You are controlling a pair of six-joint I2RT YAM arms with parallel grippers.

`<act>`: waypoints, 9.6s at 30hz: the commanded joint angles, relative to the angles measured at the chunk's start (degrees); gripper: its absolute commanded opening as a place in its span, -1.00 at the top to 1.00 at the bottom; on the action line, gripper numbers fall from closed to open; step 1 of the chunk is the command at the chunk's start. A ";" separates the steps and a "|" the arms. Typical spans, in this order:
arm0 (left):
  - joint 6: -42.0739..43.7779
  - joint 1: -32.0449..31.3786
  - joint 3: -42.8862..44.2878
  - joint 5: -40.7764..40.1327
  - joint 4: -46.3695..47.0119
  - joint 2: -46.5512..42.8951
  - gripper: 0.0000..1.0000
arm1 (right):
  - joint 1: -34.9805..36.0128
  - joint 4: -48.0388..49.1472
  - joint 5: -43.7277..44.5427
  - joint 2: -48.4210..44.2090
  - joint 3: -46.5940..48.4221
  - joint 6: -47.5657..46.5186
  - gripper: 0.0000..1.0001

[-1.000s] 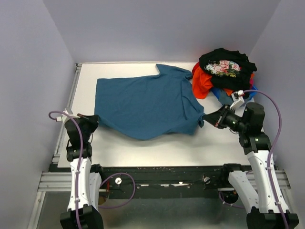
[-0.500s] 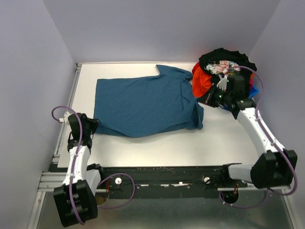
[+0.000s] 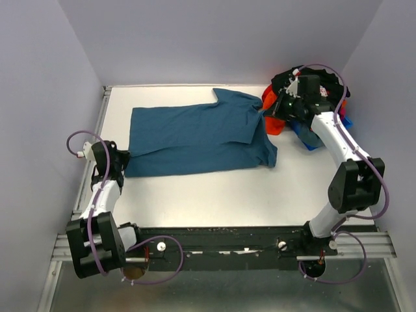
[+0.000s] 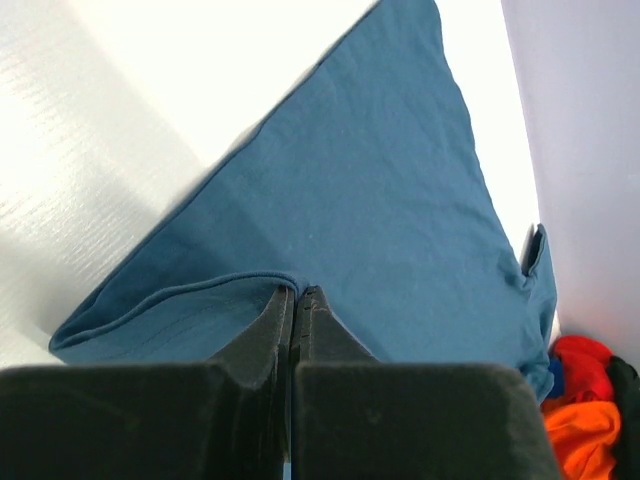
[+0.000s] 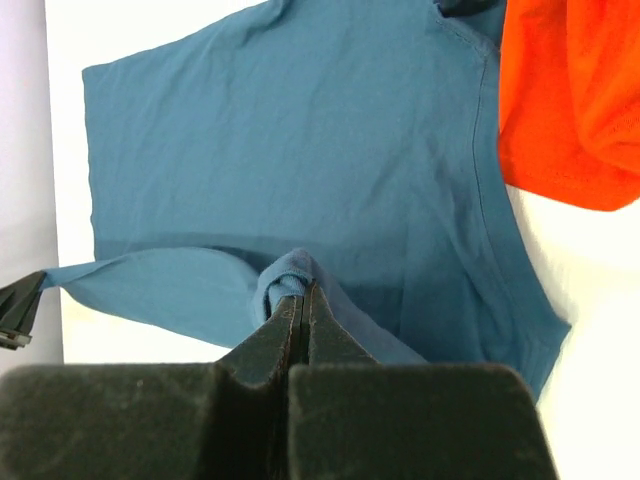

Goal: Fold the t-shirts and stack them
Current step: Fold the flattened tshirt in 1/3 of the way

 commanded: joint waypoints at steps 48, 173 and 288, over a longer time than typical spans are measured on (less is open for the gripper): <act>-1.31 -0.26 -4.32 -4.98 -8.76 -6.79 -0.57 | 3.91 14.01 12.44 -15.58 -29.54 5.97 -0.08; -6.76 7.47 -11.88 -9.19 7.23 1.21 1.00 | 0.75 22.99 34.50 -21.39 -51.90 28.30 -0.17; -5.44 8.17 76.83 -9.55 -25.31 24.77 1.00 | -6.37 -2.94 2.87 9.81 55.43 20.74 0.99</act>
